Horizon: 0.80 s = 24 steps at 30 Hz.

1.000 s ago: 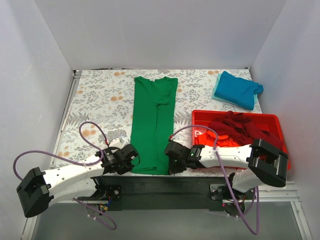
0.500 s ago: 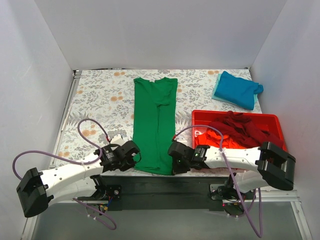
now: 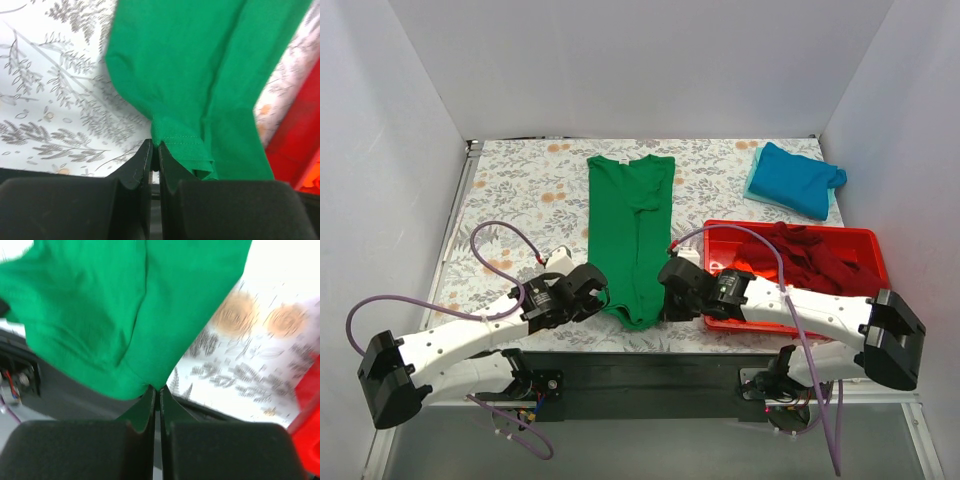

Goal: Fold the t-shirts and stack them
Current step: Fold the tshirt

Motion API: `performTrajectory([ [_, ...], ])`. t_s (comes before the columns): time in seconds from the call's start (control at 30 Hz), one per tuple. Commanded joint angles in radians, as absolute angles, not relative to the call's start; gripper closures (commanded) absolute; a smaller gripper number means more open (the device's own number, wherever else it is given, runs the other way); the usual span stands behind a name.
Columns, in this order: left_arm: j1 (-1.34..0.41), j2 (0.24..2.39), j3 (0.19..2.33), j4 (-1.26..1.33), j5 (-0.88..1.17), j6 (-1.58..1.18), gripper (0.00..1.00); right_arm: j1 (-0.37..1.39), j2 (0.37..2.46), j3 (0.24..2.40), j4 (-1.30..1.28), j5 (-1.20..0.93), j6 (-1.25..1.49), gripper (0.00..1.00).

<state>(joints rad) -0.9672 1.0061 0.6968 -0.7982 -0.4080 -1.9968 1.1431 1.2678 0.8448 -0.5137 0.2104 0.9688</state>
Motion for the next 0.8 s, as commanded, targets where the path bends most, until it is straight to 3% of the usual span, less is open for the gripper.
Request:
performTrajectory([
  [0.0,-0.966,1.023,0.745,-0.758,-0.498,-2.033,1.00,1.089,1.305,0.931,-0.537,0.256,0.898,0.99],
  [0.33,-0.832,1.080,0.707,-0.502,-0.506,-1.950,1.00,0.927,1.459,1.077,-0.503,0.242,0.795,0.99],
  [0.57,-0.618,1.175,0.652,-0.178,-0.308,-1.806,1.00,0.828,1.618,1.189,-0.472,0.227,0.749,0.99],
  [0.77,-0.517,1.330,0.724,-0.066,-0.210,-1.700,1.00,0.735,1.735,1.314,-0.471,0.198,0.695,0.99],
])
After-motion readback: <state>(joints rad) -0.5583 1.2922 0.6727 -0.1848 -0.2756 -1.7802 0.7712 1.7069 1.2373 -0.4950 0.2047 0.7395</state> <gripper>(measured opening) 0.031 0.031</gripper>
